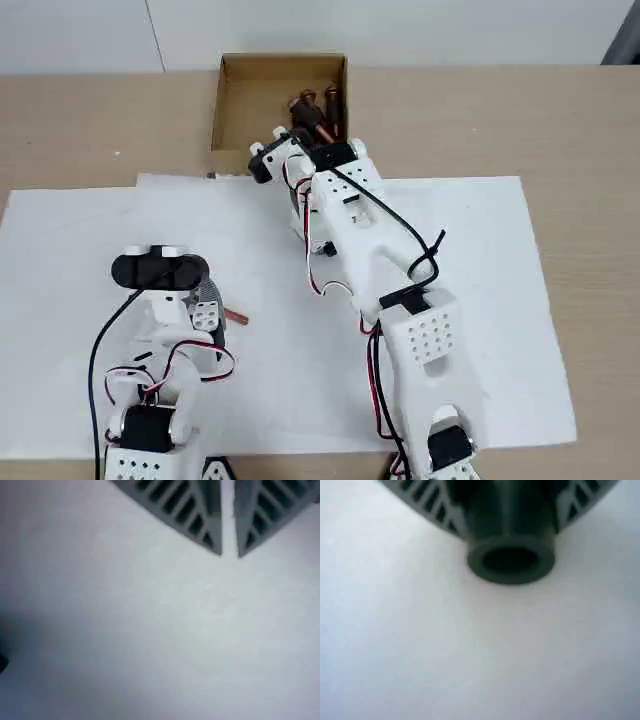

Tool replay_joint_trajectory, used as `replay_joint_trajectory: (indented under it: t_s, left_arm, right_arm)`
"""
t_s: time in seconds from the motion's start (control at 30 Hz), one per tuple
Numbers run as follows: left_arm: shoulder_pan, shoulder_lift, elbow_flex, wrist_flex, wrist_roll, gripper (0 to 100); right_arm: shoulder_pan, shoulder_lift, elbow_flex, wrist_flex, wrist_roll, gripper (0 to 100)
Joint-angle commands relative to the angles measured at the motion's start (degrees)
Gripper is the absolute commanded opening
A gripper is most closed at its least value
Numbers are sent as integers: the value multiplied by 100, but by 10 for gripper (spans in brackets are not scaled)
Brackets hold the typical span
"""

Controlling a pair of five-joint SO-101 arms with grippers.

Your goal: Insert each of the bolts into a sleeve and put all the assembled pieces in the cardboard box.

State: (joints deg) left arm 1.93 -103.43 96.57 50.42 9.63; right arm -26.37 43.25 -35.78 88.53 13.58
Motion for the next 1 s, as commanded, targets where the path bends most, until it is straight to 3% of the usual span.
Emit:
replay_joint_trajectory:
  t_s: [0.0,0.3,0.47,0.83,0.97]
  left_arm:
    - [9,-62,-31,9,35,6]
    - [9,-62,-31,9,35,6]
    - [9,-62,-31,26,35,6]
    - [-35,-62,-48,9,35,6]
    - [-44,-53,-532,44,35,6]
  right_arm:
    - [-57,-409,-9,277,-79,4]
    - [-57,-2158,158,769,-70,4]
    - [-92,-3415,862,769,-958,4]
    - [22,-6932,4527,716,-2092,4]
    - [479,-8013,5565,673,-2215,4]
